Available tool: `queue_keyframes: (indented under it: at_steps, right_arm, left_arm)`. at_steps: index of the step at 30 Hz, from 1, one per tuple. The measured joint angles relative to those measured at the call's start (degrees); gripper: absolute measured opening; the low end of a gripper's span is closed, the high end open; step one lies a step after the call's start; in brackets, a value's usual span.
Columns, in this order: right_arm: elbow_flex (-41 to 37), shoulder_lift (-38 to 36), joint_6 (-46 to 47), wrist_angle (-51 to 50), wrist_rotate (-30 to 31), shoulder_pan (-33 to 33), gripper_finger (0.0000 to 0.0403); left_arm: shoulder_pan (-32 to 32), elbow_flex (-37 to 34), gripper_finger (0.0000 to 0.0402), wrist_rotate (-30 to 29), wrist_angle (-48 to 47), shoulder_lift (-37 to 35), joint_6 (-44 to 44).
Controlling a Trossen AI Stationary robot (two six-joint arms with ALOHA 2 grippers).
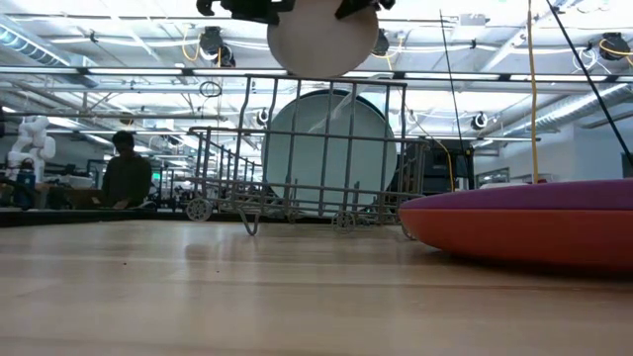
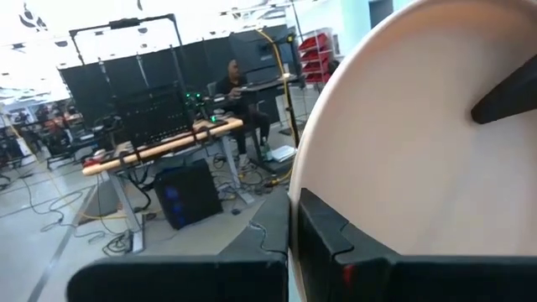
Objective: Sort dishes
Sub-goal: Put the small gray plate into the dish rack
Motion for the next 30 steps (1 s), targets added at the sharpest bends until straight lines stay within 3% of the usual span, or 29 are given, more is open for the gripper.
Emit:
queue_keyframes:
  at_steps: [7, 16, 22, 25, 30]
  right_arm:
    - [0.0, 0.0, -1.9, 0.4, -2.4, -1.1, 0.0035]
    - [0.0, -0.1, -3.9, -0.9, -2.1, -1.0, 0.0032]
    - [0.1, -0.1, -3.2, -3.8, -2.7, -0.8, 0.0032]
    - [0.1, 0.0, -2.7, -5.1, -3.1, -0.8, 0.0032]
    - [-0.8, 0.5, -1.2, -4.9, -4.6, -0.5, 0.0032]
  left_arm:
    - [0.0, 0.0, 0.0008, 0.0, -0.4, 0.0, 0.2]
    - [0.0, 0.0, 0.0047, 0.3, -0.6, -0.1, 0.0]
    - [-1.4, 0.0, 0.0157, -0.7, -1.4, -0.6, -0.5]
    - [-3.3, 0.0, 0.0219, -6.4, -2.2, -0.7, 0.0]
    - [-8.3, 0.0, 0.0256, -13.6, -10.0, -3.9, -0.8]
